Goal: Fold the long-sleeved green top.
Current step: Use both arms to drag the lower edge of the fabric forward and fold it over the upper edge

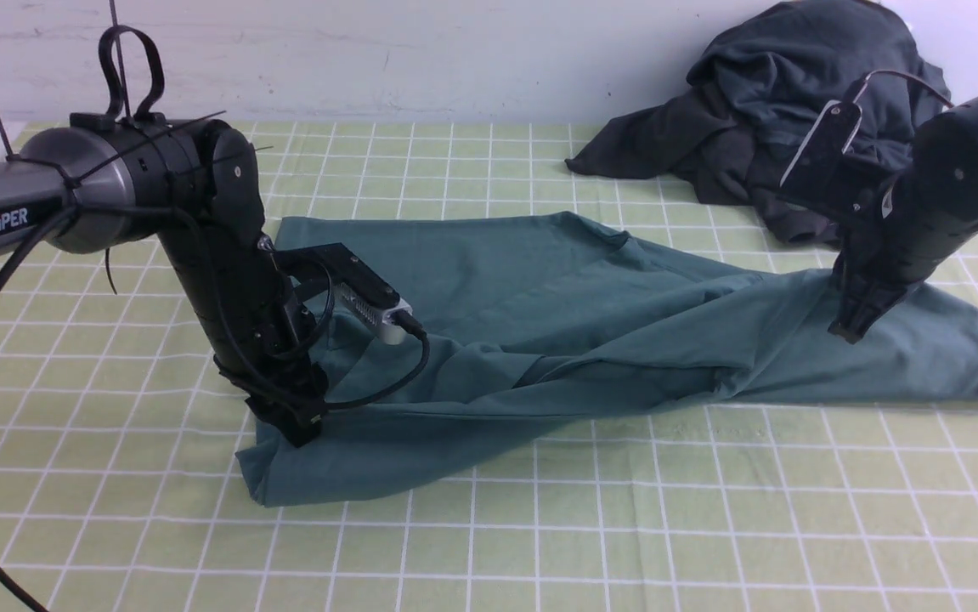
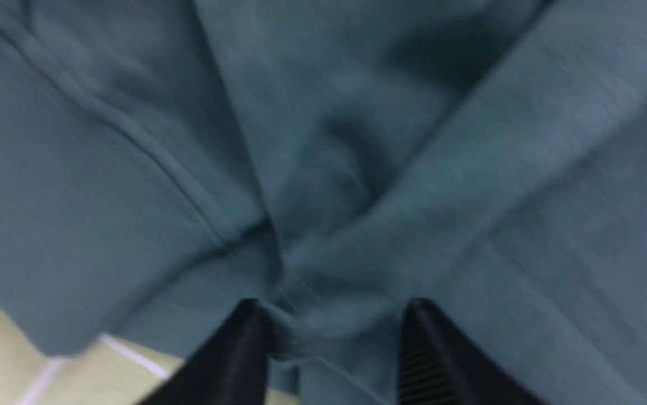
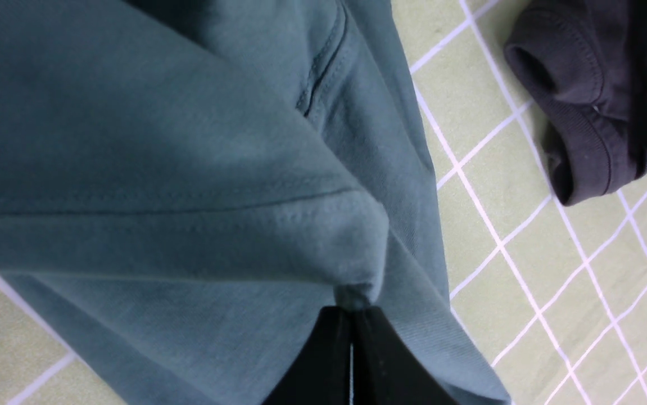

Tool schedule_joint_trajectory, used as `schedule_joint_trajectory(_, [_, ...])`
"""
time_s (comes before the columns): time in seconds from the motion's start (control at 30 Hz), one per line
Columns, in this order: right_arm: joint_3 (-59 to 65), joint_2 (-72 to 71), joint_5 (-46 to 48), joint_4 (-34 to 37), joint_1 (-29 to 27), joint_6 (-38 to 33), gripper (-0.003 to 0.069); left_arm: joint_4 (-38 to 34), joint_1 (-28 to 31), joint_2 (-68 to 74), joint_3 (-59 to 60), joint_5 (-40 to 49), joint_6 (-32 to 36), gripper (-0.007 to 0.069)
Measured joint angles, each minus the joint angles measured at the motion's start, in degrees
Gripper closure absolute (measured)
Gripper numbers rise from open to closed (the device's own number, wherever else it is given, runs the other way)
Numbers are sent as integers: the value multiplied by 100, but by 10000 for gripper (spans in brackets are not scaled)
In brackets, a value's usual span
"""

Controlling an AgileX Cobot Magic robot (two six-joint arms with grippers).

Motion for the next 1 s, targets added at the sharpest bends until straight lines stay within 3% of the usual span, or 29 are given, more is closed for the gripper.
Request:
schedule_joint_trajectory(0.1, [0, 0, -2, 0, 0, 18, 670, 0, 0, 0, 0, -136, 41, 530])
schedule_joint_trajectory(0.2, [0, 0, -2, 0, 0, 12, 670, 0, 0, 0, 0, -156, 41, 600])
schedule_joint_trajectory(0.5, [0, 0, 24, 4, 0, -6, 670, 186, 0, -491, 4, -461, -588, 608])
schedule_joint_trajectory(0.63, [-120, 0, 167, 26, 0, -6, 670, 338, 111, -960, -11, -1269, -1523, 608])
schedule_joint_trajectory(1.0, [-1026, 436, -78, 358, -34, -6, 670, 343, 650, -286, -993, -3128, -2710, 608])
